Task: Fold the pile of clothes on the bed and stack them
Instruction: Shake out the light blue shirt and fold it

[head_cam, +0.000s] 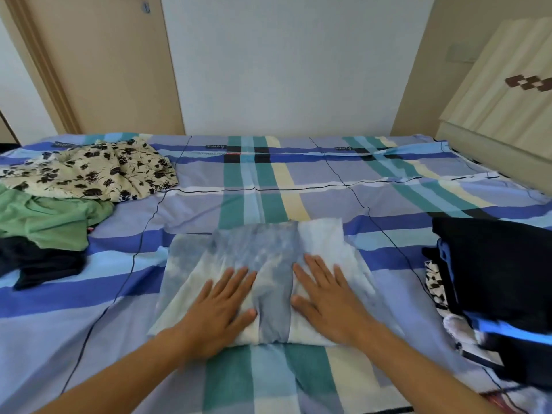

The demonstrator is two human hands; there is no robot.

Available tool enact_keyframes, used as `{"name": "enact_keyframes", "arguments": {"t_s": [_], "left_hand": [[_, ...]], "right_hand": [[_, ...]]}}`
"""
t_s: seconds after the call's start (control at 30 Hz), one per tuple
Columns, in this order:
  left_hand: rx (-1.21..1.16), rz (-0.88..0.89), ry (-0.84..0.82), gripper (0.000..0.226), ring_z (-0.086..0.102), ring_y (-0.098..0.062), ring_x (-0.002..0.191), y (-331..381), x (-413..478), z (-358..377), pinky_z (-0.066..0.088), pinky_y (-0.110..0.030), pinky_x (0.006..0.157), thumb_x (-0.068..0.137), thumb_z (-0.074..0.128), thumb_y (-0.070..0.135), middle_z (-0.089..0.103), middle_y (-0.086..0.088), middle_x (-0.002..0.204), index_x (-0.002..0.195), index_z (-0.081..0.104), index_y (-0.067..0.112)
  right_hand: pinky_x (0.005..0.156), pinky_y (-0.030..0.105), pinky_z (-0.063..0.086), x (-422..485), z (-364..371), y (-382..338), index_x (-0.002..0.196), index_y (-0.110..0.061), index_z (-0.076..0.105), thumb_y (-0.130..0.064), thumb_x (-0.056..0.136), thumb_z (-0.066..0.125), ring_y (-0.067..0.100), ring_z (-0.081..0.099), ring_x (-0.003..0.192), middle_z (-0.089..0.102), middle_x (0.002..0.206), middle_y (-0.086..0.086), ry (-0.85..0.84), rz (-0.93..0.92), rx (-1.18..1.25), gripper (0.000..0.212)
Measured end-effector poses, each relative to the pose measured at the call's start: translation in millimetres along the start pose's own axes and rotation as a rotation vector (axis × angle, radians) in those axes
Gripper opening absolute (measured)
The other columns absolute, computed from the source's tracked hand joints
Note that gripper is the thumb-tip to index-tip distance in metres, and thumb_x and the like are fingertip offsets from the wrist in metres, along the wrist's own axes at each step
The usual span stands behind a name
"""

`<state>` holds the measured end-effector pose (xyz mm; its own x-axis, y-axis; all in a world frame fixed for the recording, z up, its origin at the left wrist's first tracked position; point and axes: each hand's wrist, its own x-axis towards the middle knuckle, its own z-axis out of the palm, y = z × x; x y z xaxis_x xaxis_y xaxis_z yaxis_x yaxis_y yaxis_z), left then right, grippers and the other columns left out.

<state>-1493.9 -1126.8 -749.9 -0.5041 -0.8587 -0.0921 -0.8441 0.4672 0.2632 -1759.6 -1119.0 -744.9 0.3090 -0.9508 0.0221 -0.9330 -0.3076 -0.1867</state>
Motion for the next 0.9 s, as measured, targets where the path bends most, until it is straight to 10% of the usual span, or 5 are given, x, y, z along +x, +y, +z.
{"name": "enact_keyframes", "arguments": {"t_s": [0.23, 0.4, 0.6, 0.73, 0.9], "left_hand": [[-0.017, -0.198, 0.006, 0.111, -0.018, -0.012, 0.152, -25.8, 6.7, -11.2, -0.005, -0.047, 0.123, 0.061, -0.018, 0.094, -0.017, 0.019, 0.163, 0.157, -0.004, 0.041], [-0.108, -0.580, 0.118, 0.081, 0.021, -0.039, 0.147, -52.8, 7.5, -27.8, 0.027, -0.054, 0.116, 0.090, 0.050, 0.067, 0.018, -0.013, 0.162, 0.154, 0.024, 0.024], [-0.870, -0.750, 0.257, 0.125, 0.038, -0.034, 0.141, -47.3, 8.8, -49.4, 0.038, -0.046, 0.113, 0.073, 0.084, 0.051, 0.033, -0.016, 0.157, 0.157, 0.002, 0.006], [-1.081, -0.774, 0.165, 0.057, 0.063, -0.018, 0.090, -32.3, 1.7, -53.2, 0.049, -0.029, 0.069, 0.071, 0.089, 0.034, 0.067, -0.004, 0.108, 0.113, 0.057, 0.010], [-1.138, -0.728, 0.166, 0.046, 0.066, -0.030, 0.099, -23.0, -1.3, -55.2, 0.055, -0.047, 0.091, 0.073, 0.088, 0.015, 0.067, -0.010, 0.110, 0.105, 0.054, 0.013]], "right_hand": [[0.122, 0.049, -0.007, 3.6, -17.2, 13.4, 0.159, -0.033, 0.000, -0.082, 0.082, 0.009, 0.016, -0.015, 0.154, -0.013, 0.167, -0.003, -0.008, 0.217, 0.020, 0.092], [0.113, 0.053, 0.032, -6.0, -38.5, 48.9, 0.158, -0.027, 0.006, -0.081, 0.068, 0.062, 0.032, 0.024, 0.147, 0.022, 0.162, 0.012, -0.010, 0.634, 0.425, 0.119], [0.096, 0.035, 0.046, -5.9, -51.6, 42.2, 0.145, -0.010, 0.040, -0.051, 0.061, 0.090, 0.023, 0.059, 0.120, 0.058, 0.133, 0.000, 0.096, 0.687, 1.007, 0.105], [0.079, 0.041, 0.060, -1.4, -39.2, 38.9, 0.117, -0.003, 0.066, -0.033, 0.066, 0.090, 0.030, 0.075, 0.090, 0.077, 0.099, 0.011, 0.085, 0.715, 1.220, 0.064], [0.067, 0.036, 0.058, -5.4, -47.4, 28.7, 0.112, 0.000, 0.068, -0.005, 0.080, 0.079, 0.031, 0.075, 0.084, 0.077, 0.096, 0.014, 0.030, 0.699, 1.315, 0.035]]}}
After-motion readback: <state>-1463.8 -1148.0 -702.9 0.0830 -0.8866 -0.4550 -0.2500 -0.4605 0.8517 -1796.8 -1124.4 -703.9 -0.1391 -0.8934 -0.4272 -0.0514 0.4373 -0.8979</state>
